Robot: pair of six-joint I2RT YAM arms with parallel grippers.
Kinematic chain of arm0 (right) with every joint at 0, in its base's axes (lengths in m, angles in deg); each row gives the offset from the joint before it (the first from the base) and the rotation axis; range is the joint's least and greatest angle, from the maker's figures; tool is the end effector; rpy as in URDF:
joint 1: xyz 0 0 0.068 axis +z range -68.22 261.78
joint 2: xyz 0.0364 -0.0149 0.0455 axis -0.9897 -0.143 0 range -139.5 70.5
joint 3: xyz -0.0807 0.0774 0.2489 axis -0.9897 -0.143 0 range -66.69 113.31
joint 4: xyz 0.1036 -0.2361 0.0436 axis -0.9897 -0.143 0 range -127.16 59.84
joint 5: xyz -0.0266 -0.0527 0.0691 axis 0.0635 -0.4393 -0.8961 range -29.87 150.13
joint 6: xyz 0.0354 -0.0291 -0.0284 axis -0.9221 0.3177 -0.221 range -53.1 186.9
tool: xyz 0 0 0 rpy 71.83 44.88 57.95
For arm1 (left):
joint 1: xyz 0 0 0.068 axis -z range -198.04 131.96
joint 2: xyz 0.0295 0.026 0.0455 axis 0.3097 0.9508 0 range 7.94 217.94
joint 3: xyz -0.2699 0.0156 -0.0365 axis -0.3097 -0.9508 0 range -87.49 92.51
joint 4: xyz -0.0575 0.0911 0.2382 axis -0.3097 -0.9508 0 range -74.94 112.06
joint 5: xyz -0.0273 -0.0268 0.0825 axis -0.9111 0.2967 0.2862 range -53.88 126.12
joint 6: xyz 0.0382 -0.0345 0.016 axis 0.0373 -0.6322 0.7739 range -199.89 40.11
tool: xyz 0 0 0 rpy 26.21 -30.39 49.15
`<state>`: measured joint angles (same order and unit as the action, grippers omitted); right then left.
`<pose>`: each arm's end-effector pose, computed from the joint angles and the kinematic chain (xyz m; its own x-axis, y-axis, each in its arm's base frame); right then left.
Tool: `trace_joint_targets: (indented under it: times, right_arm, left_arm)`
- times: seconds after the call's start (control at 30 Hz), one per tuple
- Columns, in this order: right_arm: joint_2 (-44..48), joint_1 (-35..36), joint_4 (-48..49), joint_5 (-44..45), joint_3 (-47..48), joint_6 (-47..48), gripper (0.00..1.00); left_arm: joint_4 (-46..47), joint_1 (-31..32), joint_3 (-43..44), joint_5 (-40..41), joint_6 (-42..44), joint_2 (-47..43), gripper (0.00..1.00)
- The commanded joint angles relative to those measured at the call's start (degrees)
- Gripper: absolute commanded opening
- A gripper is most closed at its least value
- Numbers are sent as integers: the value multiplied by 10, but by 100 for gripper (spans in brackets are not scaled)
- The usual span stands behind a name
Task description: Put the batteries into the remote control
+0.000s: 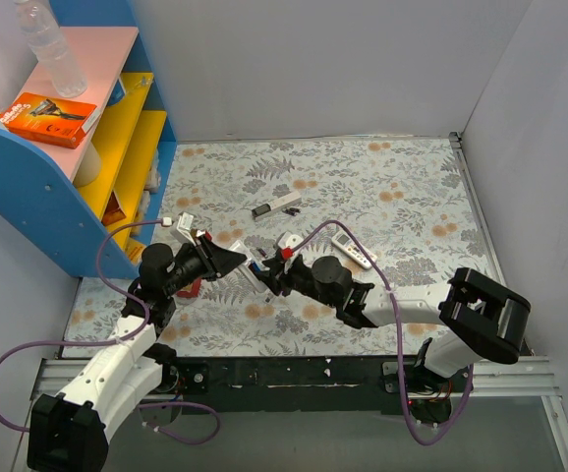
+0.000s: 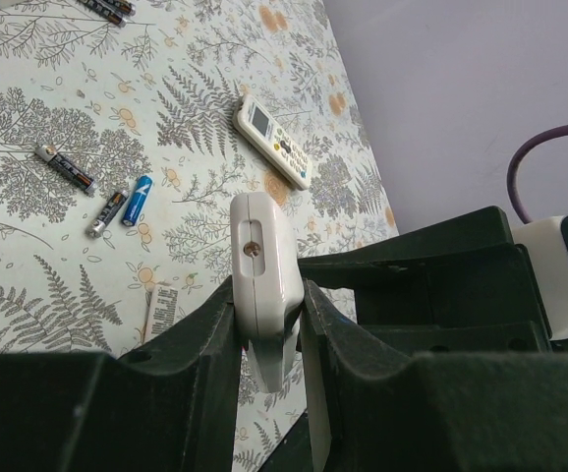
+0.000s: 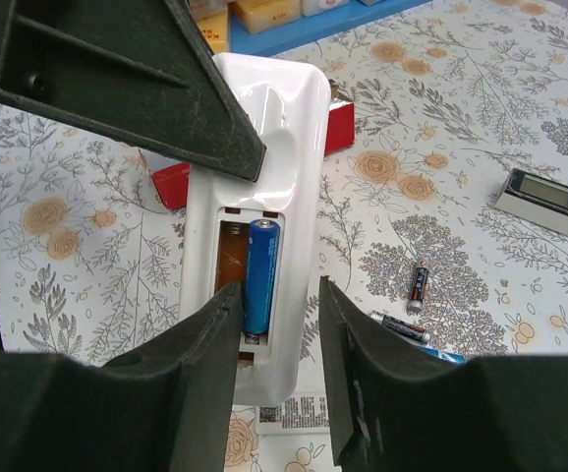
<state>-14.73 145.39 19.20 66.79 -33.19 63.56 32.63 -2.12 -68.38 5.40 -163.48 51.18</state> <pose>0.1398 0.2724 0.2169 -0.0673 -0.0053 -0.9977 -0.8358 0.5465 0.0534 0.1657 -0.0662 0.2244 -0.7341 -0.6789 0.0106 -0.1446 0.1411 -0.9794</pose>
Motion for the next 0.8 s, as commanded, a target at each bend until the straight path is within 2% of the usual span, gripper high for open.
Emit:
trace_joint_targets:
  times: [0.0,0.13,0.3,0.6,0.77]
  right_arm:
    - [10,-4,-27,-11,24,4,44]
    - [16,-4,-37,-23,26,3,46]
    - [23,-4,-49,-32,30,-1,53]
    - [40,-4,-71,-53,33,-13,56]
    - [57,-4,-85,-54,31,-14,62]
  left_arm:
    - [14,2,28,-22,-8,0,0]
    - [3,2,28,-17,-8,1,0]
    - [-10,2,35,-13,-1,4,0]
    - [-34,2,44,3,10,11,0]
    - [-45,2,47,7,19,14,0]
